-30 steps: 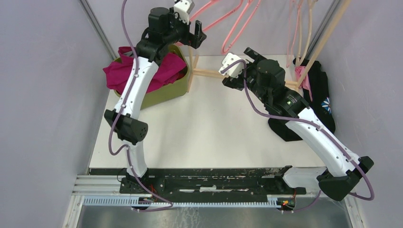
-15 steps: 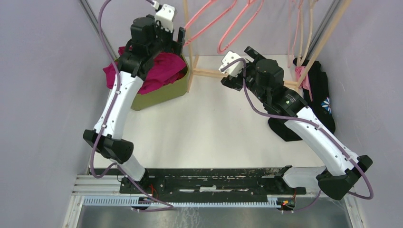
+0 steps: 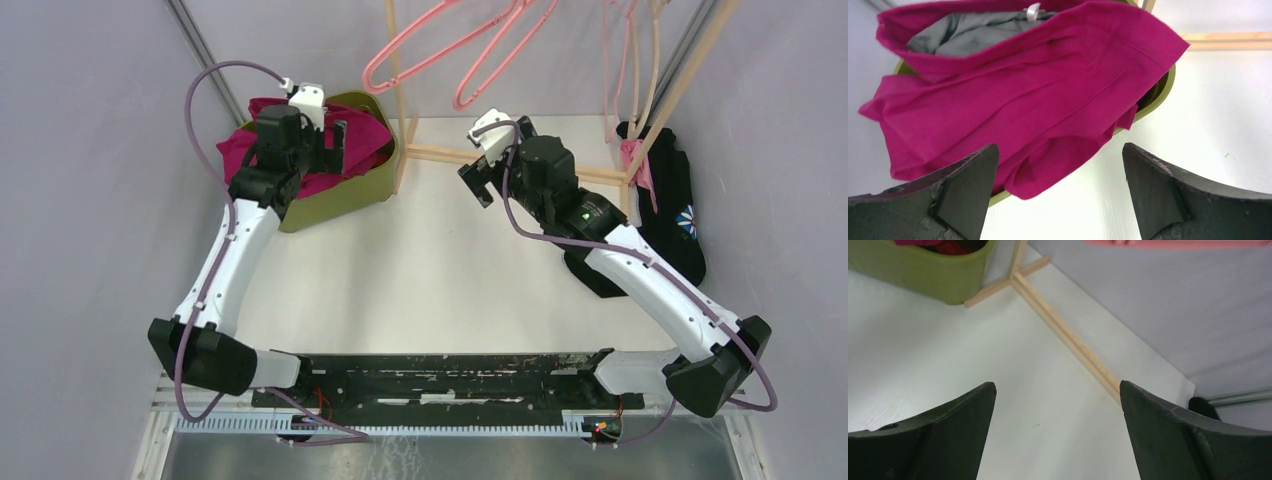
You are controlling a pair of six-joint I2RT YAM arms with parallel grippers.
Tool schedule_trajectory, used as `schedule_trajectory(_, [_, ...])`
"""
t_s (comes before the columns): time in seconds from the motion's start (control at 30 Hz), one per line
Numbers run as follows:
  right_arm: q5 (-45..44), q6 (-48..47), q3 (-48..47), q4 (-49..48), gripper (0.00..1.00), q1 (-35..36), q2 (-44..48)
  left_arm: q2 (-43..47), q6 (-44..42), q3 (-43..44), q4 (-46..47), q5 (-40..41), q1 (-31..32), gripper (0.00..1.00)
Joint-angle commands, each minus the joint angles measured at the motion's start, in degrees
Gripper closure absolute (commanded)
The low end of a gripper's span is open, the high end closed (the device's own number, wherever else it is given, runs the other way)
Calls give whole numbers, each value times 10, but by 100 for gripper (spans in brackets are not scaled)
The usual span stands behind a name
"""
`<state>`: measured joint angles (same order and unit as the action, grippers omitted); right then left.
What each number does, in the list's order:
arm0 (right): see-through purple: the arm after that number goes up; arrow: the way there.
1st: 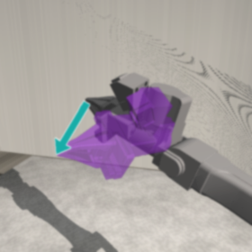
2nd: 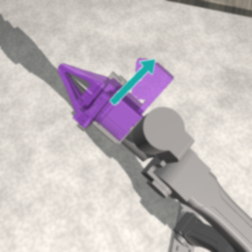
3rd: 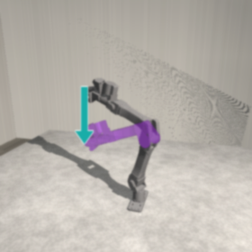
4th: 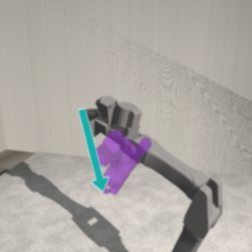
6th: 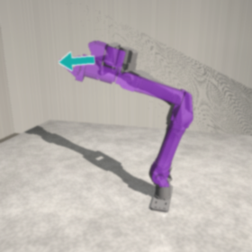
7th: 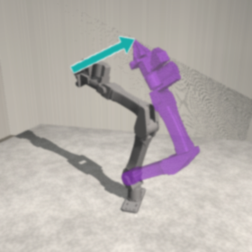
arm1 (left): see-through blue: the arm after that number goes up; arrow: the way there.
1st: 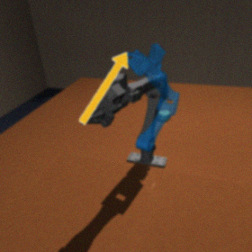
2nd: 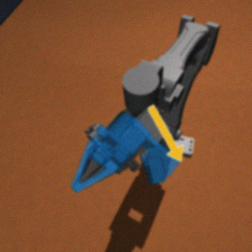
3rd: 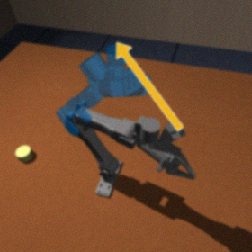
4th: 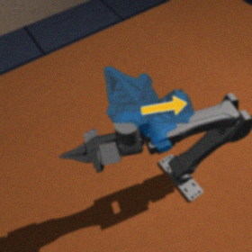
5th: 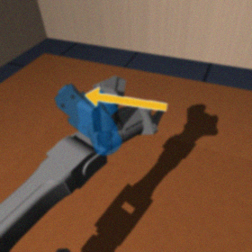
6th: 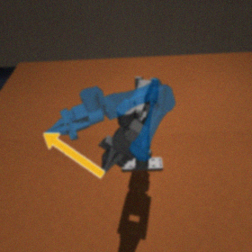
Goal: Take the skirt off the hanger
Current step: Reset both arms
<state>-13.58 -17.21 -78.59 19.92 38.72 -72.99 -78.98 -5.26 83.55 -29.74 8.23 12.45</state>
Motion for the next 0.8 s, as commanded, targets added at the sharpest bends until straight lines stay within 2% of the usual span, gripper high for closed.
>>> schedule_trajectory(0.0, [-7, 76, 31, -29, 0, -14, -5, 45, 48, -52, 60, 2, -10, 1])
schedule_trajectory(0.17, [29, 148, 72, -44, 0, -69, -1, 62, 68, -104, 73, 4, -11, 1])
schedule_trajectory(0.33, [30, 141, 98, -60, 0, -100, 1, 81, 73, -143, 100, 16, -11, 1])
schedule_trajectory(0.77, [52, 152, 139, -94, 0, -144, -8, 87, 75, -166, 114, 21, -11, 1])
